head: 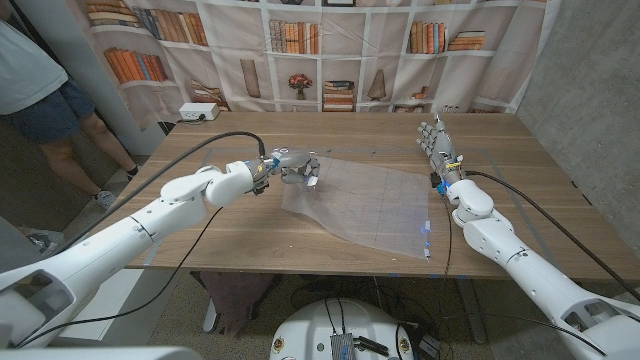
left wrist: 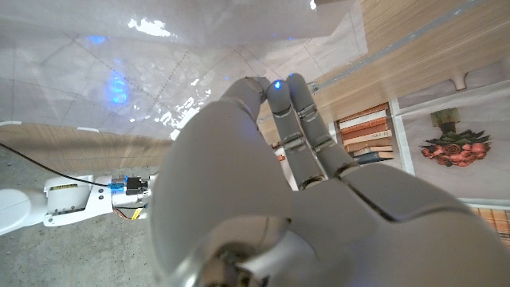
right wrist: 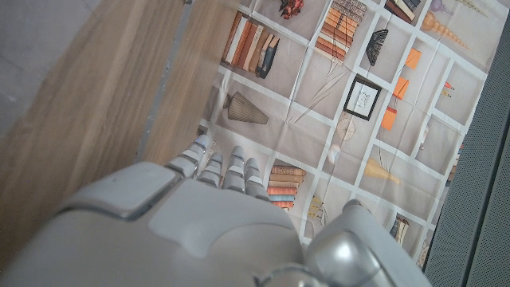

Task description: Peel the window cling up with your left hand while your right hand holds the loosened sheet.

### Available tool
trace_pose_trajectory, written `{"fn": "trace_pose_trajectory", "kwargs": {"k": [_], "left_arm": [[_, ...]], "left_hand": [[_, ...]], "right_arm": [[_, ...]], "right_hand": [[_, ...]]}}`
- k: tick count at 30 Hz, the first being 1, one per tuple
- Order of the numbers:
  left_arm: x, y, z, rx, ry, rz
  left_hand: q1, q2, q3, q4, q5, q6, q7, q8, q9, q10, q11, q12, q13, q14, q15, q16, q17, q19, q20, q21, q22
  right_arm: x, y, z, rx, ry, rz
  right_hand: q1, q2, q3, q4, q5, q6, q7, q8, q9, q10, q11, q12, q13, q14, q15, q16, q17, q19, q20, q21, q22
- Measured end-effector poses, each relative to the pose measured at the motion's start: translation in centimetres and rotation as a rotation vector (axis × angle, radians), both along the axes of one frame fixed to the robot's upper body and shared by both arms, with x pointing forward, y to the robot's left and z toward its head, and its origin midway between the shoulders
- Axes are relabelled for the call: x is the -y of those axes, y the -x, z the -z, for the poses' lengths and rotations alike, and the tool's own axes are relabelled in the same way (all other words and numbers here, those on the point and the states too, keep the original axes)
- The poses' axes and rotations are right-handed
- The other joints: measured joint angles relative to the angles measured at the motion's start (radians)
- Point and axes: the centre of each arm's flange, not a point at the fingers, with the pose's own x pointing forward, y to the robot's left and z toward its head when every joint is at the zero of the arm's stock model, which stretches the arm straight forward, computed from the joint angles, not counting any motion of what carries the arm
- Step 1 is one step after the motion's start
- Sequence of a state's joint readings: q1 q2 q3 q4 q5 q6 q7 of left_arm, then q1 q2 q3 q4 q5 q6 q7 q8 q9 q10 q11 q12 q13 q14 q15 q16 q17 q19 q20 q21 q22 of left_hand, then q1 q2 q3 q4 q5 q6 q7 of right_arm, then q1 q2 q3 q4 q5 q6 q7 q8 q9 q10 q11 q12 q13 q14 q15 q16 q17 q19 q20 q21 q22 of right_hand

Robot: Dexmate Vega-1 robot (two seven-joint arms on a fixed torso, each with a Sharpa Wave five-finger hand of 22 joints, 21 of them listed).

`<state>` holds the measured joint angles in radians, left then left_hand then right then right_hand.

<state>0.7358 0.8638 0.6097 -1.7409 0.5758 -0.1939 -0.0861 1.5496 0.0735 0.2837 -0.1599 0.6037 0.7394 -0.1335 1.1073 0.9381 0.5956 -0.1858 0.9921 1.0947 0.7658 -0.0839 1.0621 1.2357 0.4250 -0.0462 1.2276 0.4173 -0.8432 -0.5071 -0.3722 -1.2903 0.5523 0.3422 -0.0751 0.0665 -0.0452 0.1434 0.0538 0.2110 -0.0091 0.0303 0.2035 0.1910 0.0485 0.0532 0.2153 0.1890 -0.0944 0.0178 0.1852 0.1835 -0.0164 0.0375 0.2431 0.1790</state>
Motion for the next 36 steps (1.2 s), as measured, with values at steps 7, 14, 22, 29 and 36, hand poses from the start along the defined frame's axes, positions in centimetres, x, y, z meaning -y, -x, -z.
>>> {"fn": "trace_pose_trajectory", "kwargs": {"k": [7, 14, 22, 29, 36], "left_arm": [[0.0, 0.2, -0.7, 0.010, 0.091, 0.010], [0.1, 0.5, -1.6, 0.011, 0.191, 0.030], [0.6, 0.9, -2.6, 0.015, 0.289, 0.072], [1.1, 0.9, -3.0, -0.005, 0.350, 0.108], [1.5, 1.0, -3.6, -0.053, 0.428, 0.152]], "left_hand": [[0.000, 0.000, 0.007, 0.007, 0.015, -0.004, 0.004, 0.000, 0.004, 0.000, 0.000, 0.011, 0.001, -0.009, 0.002, 0.018, -0.005, 0.000, 0.000, 0.004, 0.003], [0.000, 0.000, 0.014, 0.005, 0.027, -0.006, 0.005, 0.000, 0.002, -0.009, 0.002, 0.014, -0.002, -0.027, 0.005, 0.034, -0.005, -0.004, 0.004, 0.012, 0.000], [0.000, 0.000, 0.021, 0.006, 0.040, -0.009, 0.009, 0.006, 0.002, -0.014, 0.007, 0.018, -0.007, -0.032, 0.011, 0.050, -0.005, -0.008, 0.000, 0.019, 0.000], [-0.003, -0.002, 0.025, 0.002, 0.048, -0.013, 0.008, 0.008, 0.001, -0.014, 0.007, 0.026, -0.016, -0.032, 0.011, 0.064, -0.010, -0.013, 0.002, 0.028, -0.005], [-0.006, -0.006, 0.033, 0.002, 0.059, -0.013, 0.008, 0.010, -0.003, -0.014, 0.007, 0.035, -0.021, -0.043, 0.011, 0.080, -0.010, -0.017, 0.005, 0.038, -0.007]], "right_arm": [[0.2, -0.2, -0.1, -0.001, 0.001, -0.003], [0.1, -0.3, -0.1, -0.001, 0.005, -0.007], [0.0, -0.3, 0.0, 0.002, 0.010, -0.013], [0.0, -0.3, 0.1, 0.004, 0.012, -0.014], [0.2, -0.1, 0.3, 0.007, 0.008, -0.009]], "right_hand": [[0.000, 0.000, 0.000, 0.000, 0.000, 0.000, 0.000, 0.000, 0.000, 0.000, 0.000, 0.000, 0.000, 0.000, 0.000, 0.000, 0.000, 0.000, 0.000, 0.000, 0.000], [0.000, 0.000, 0.000, 0.000, 0.000, 0.000, 0.000, 0.000, 0.000, 0.000, 0.000, 0.000, 0.000, 0.005, -0.005, 0.000, 0.000, 0.011, 0.003, -0.009, 0.000], [0.000, 0.000, 0.000, 0.000, 0.000, 0.000, 0.000, 0.000, 0.000, 0.000, 0.000, 0.000, 0.000, 0.005, -0.005, 0.000, 0.000, 0.011, 0.003, -0.009, 0.000], [0.000, 0.000, 0.000, 0.000, 0.000, 0.000, 0.000, 0.000, 0.000, 0.000, 0.000, 0.000, 0.000, 0.011, 0.000, 0.000, 0.000, 0.011, 0.003, -0.009, 0.000], [0.005, 0.005, 0.000, 0.000, 0.000, 0.000, 0.000, 0.000, 0.000, 0.000, 0.000, 0.000, 0.000, 0.011, 0.000, 0.000, -0.002, 0.011, 0.003, -0.009, 0.000]]}}
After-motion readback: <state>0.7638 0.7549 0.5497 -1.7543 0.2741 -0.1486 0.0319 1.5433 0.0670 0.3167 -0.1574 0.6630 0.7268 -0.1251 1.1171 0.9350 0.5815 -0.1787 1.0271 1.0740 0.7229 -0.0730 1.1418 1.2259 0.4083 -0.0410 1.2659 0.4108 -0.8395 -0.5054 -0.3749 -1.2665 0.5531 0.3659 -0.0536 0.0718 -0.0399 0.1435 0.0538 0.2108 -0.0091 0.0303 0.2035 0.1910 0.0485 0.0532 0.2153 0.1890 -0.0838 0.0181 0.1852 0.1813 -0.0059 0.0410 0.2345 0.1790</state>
